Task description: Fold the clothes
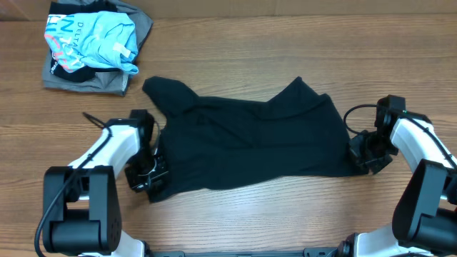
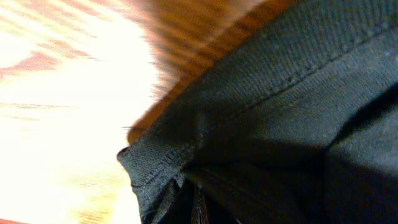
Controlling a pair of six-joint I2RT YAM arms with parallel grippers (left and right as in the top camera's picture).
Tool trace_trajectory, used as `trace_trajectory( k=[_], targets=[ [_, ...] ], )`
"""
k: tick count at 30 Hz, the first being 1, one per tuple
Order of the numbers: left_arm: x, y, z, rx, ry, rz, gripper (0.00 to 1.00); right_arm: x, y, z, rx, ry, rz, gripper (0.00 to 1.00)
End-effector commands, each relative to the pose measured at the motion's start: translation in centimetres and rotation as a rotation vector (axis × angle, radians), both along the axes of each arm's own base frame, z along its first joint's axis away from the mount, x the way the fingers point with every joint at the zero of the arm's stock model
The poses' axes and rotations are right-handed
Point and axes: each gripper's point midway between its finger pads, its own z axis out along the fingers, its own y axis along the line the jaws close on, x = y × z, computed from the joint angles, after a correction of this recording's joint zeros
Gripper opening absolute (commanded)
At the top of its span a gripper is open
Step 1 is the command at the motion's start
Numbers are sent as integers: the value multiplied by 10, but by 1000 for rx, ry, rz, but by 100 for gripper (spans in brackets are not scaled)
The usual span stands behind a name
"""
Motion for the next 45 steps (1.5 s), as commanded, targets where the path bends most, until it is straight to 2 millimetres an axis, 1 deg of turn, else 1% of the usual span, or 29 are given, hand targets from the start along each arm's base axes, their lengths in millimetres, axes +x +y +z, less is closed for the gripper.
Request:
trace_trajectory(
  k=[1, 6, 8, 10, 12, 15, 18, 20, 21, 23, 26, 31, 33, 34, 42, 43, 45],
  targets=[
    [-22, 23, -3, 58, 82, 76, 4, 7, -12, 9, -57, -1, -8, 4],
    [-34, 29, 3, 61, 133, 131, 4, 0, -10, 12, -51, 23, -20, 4],
    [-33, 31, 7, 74, 116, 139, 4, -1, -10, 18, -54, 9, -23, 4],
    [-30, 38, 12, 117, 92, 152, 4, 0, -9, 28, -57, -21, -17, 4],
    [-26, 44, 19, 151, 54, 156, 4, 5, -1, 38, -28, -71, 39, 4],
    [-16, 46, 29, 155, -5, 144, 5, 14, 23, 50, 62, -151, 173, 4],
    [-9, 41, 39, 126, -24, 139, 4, 16, 39, 50, 93, -162, 238, 4],
    [-3, 33, 44, 83, -41, 90, 4, 17, 47, 48, 94, -169, 265, 4],
    [0, 28, 46, 54, -51, 70, 4, 18, 50, 46, 94, -172, 278, 4],
    [6, 10, 47, -30, -72, 10, 4, 19, 56, 44, 95, -173, 289, 4],
    [6, -10, 47, -90, -75, -51, 4, 16, 60, 39, 98, -168, 279, 4],
    [3, -32, 44, -110, -74, -139, 4, 10, 61, 26, 102, -154, 260, 4],
    [2, -43, 38, -120, -76, -178, 4, 5, 62, 20, 103, -145, 244, 4],
    [2, -45, 35, -120, -77, -182, 4, 5, 62, 18, 104, -147, 241, 4],
    [7, -45, 4, -110, -27, -178, 5, -5, 62, 3, 106, -117, 194, 4],
    [12, -43, -5, -90, -29, -171, 5, -6, 62, -1, 106, -120, 187, 4],
    [16, -41, -15, -77, -25, -162, 6, -9, 62, -6, 106, -117, 186, 4]
  ],
)
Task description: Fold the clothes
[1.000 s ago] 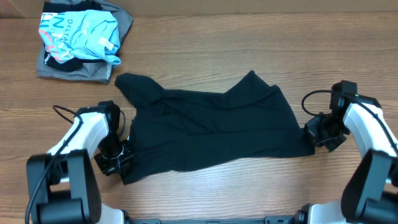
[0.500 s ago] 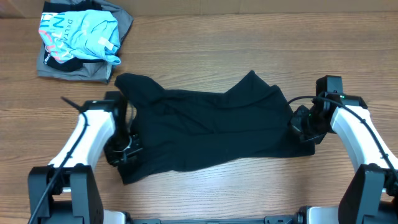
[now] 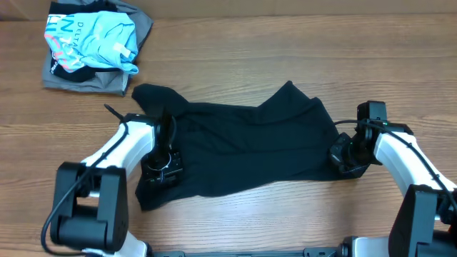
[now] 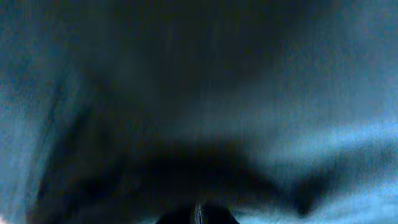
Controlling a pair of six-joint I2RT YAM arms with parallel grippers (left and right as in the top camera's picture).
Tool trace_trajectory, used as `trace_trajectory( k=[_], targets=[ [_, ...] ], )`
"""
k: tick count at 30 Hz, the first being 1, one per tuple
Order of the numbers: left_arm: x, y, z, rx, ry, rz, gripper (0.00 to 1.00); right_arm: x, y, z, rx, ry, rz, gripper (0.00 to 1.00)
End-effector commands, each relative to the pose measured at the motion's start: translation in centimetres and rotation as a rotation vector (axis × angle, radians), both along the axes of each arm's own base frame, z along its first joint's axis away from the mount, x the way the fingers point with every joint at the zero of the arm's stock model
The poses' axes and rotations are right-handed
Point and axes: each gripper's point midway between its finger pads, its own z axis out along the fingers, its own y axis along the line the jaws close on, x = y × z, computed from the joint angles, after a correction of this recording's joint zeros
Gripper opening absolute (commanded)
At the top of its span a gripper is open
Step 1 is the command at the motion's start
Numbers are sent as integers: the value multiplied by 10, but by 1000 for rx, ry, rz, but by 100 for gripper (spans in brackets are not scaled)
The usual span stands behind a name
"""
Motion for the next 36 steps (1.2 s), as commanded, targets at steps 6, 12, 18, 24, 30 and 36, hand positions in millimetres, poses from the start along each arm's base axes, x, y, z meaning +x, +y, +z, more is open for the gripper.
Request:
trace_trajectory(
  k=[6, 12, 18, 24, 30, 36],
  targets=[
    [-5, 21, -38, 74, 85, 40, 11, -22, -2, -18, -10, 73, -98, 4],
    [-14, 57, -35, 154, 136, 142, 20, -31, -31, -19, -64, 112, -242, 4],
    [-13, 83, -35, 143, 136, 231, 18, -39, -47, -18, -64, 132, -287, 4],
    [-7, 93, -27, 139, 134, 266, 17, -45, -54, -14, -105, 161, -324, 4],
    [19, 100, 4, 160, 114, 269, 14, -36, -73, 28, -201, 100, -350, 4],
    [55, 106, 53, 164, 15, 275, 15, 0, -76, 103, -200, -124, -261, 4]
  ],
)
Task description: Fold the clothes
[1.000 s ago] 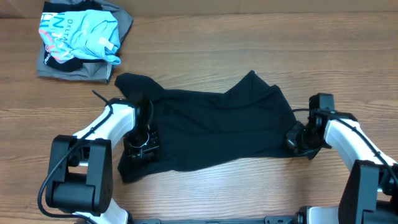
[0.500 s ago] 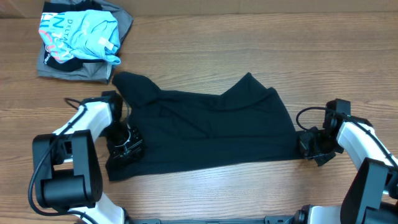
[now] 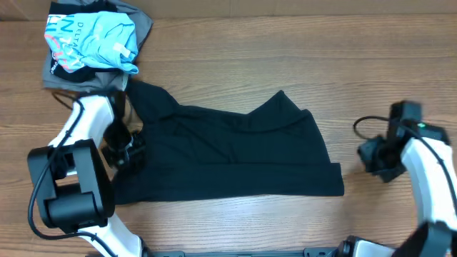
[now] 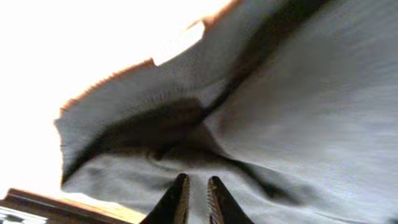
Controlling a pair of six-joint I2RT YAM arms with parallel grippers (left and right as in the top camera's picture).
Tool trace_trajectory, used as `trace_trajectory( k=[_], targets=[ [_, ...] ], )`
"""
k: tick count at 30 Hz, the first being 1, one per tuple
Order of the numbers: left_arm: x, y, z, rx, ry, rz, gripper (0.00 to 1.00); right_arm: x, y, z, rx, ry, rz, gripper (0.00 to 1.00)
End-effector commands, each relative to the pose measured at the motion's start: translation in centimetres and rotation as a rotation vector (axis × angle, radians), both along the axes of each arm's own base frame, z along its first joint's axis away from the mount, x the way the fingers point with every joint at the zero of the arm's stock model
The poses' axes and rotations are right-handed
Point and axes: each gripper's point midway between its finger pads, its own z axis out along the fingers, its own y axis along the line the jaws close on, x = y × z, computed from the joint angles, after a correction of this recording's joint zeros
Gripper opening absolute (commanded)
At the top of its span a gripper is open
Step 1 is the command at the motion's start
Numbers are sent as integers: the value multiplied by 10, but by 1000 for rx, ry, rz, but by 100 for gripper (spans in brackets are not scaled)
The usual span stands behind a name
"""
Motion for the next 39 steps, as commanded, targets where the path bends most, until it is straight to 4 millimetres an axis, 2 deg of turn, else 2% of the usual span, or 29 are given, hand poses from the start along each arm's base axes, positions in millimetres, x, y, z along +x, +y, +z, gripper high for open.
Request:
trace_trajectory(
  k=[1, 2, 4, 5, 6, 8, 12, 14, 18, 21, 24, 33, 37, 39],
  targets=[
    [38, 14, 47, 67, -154, -23, 20, 48, 5, 74, 5, -271, 164, 20],
    [45, 11, 57, 63, -191, -28, 24, 57, 12, 86, 32, -323, 209, 34],
    [58, 1, 70, 31, -259, -59, 37, 72, 22, 102, 67, -400, 263, 55],
    [73, -14, 80, -29, -336, -109, 83, 85, 30, 112, 85, -461, 292, 72],
    [82, -24, 84, -60, -380, -125, 100, 92, 36, 115, 95, -494, 314, 78],
    [97, -38, 87, -101, -446, -147, 100, 103, 48, 116, 111, -525, 354, 84],
    [122, -49, 82, -130, -518, -113, 100, 116, 72, 103, 141, -508, 423, 86],
    [130, -55, 74, -163, -517, -69, 100, 121, 86, 88, 162, -471, 460, 90],
    [135, -62, 57, -212, -490, -35, 100, 125, 102, 57, 198, -383, 493, 92],
    [137, -63, 48, -215, -468, 0, 100, 124, 107, 38, 219, -324, 499, 93],
    [137, -63, 41, -209, -439, 67, 100, 122, 108, 27, 230, -287, 496, 93],
    [150, -64, 13, -206, -417, 157, 100, 124, 107, 26, 228, -290, 496, 93],
    [164, -66, 8, -222, -457, 170, 100, 124, 107, 26, 227, -290, 496, 94],
    [170, -67, 10, -233, -485, 168, 95, 124, 107, 25, 224, -289, 496, 94]
  ],
)
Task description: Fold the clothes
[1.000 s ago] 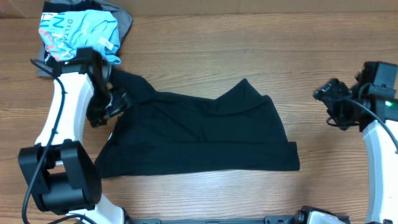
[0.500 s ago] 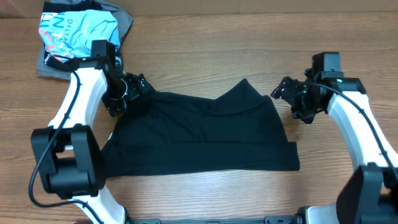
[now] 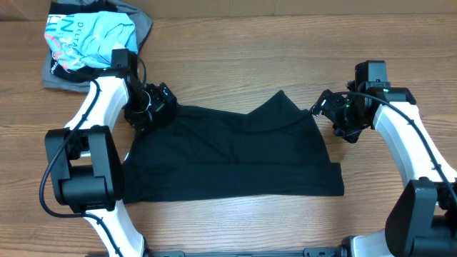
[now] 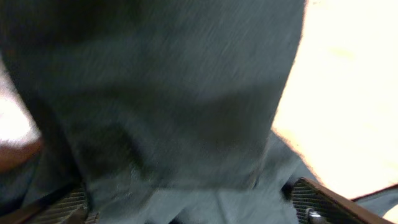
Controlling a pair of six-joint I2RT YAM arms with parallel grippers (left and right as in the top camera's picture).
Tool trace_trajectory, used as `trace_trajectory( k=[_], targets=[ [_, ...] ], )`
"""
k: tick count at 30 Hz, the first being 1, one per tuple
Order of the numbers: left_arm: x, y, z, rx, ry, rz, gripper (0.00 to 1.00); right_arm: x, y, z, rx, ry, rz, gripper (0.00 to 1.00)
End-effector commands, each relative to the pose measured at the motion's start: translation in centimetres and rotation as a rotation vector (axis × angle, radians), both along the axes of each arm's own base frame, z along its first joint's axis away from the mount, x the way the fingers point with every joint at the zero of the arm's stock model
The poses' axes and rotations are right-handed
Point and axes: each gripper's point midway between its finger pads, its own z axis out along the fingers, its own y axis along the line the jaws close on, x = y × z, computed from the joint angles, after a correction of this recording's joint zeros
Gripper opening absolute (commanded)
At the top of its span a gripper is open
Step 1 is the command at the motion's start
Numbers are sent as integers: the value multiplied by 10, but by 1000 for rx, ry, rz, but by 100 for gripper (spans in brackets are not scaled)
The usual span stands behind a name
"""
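A black garment [image 3: 228, 153] lies spread flat in the middle of the wooden table [image 3: 285, 50], with its hem straight along the near side. My left gripper [image 3: 151, 107] sits on its upper left corner. In the left wrist view that gripper [image 4: 186, 208] is open, its ribbed fingers [image 4: 317, 199] wide apart with dark cloth [image 4: 174, 93] filling the space between and ahead of them. My right gripper [image 3: 330, 114] is at the garment's upper right corner, just off the cloth's edge, and its fingers look spread.
A folded pile of clothes [image 3: 93, 43], grey with a light blue printed piece on top, lies at the far left corner, close behind my left arm. Bare wood surrounds the garment on the right and far sides.
My left gripper was shut at the garment's left edge; it is now open on the upper left corner. My right gripper has moved from beyond the lower right corner to the upper right corner.
First both grippers were at the garment's lower corners, the cloth rumpled. Then they and the cloth were further left and away from me. Later the garment lay flatter, the right gripper off it. Now both grippers are at the top corners.
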Motion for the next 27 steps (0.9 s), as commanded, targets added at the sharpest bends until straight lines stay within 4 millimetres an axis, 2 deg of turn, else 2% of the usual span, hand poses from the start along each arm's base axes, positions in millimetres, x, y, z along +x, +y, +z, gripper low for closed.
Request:
trace_trajectory(
  k=[1, 5, 10, 15, 23, 27],
  targets=[
    [11, -4, 3, -35, -28, 22, 92, 6, 2, 6, -1, -26, 9, 95],
    [13, -4, 3, -37, -36, 26, 77, 7, 2, 7, -2, -34, 9, 95],
    [14, -3, 3, -34, -37, 26, 52, 11, 1, 8, -6, -51, 8, 95],
    [15, -3, 5, -30, -46, 8, 44, 12, -8, 6, -58, -49, -7, 98],
    [18, -2, 13, -23, -61, -24, 4, 12, -8, -1, -60, -55, -8, 98],
    [20, -2, 15, -15, -74, -49, 4, 14, -8, -1, -60, -60, -7, 98]
  ],
)
